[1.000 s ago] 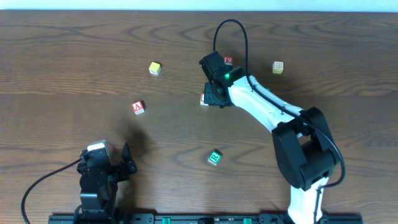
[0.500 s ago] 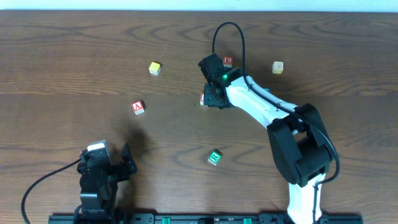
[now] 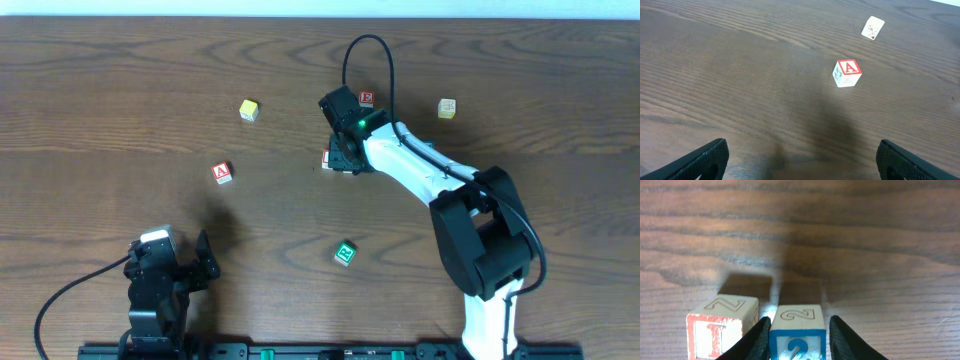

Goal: Spell out Ai2
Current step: 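Place the blue 2 block to the right of the red I block, then lift the right gripper away and reach the left gripper to the red A block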

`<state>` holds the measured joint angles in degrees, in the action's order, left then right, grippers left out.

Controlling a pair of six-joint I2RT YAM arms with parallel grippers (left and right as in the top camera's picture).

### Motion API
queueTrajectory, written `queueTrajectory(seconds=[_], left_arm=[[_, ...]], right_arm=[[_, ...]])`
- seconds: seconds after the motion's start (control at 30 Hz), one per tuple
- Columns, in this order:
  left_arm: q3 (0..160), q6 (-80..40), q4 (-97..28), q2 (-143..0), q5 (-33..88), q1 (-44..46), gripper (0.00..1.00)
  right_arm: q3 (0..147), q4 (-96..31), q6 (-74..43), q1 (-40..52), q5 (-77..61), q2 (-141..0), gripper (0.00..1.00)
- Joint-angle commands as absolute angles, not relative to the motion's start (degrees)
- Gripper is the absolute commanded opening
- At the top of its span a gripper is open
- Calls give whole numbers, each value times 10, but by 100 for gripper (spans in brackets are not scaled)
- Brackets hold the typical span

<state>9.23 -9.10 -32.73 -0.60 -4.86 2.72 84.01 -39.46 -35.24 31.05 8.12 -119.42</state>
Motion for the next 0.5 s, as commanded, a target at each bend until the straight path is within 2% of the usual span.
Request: queueTrajectory(seconds=[0.0,0.23,0.37,0.47], left_arm=[[86,-86,-326,-3,-50,25,95],[86,-86,-326,-3,-50,25,95],[86,-86,-326,-3,-50,25,95],[86,-86,-326,-3,-50,25,95]], right_arm=[[839,-384,-357,311,119,-1202,40],[840,-344,-354,295,120,-1202,52],[860,-331,-336,278,123,-1202,53],[895,-333,-311,265,122,-1202,49]])
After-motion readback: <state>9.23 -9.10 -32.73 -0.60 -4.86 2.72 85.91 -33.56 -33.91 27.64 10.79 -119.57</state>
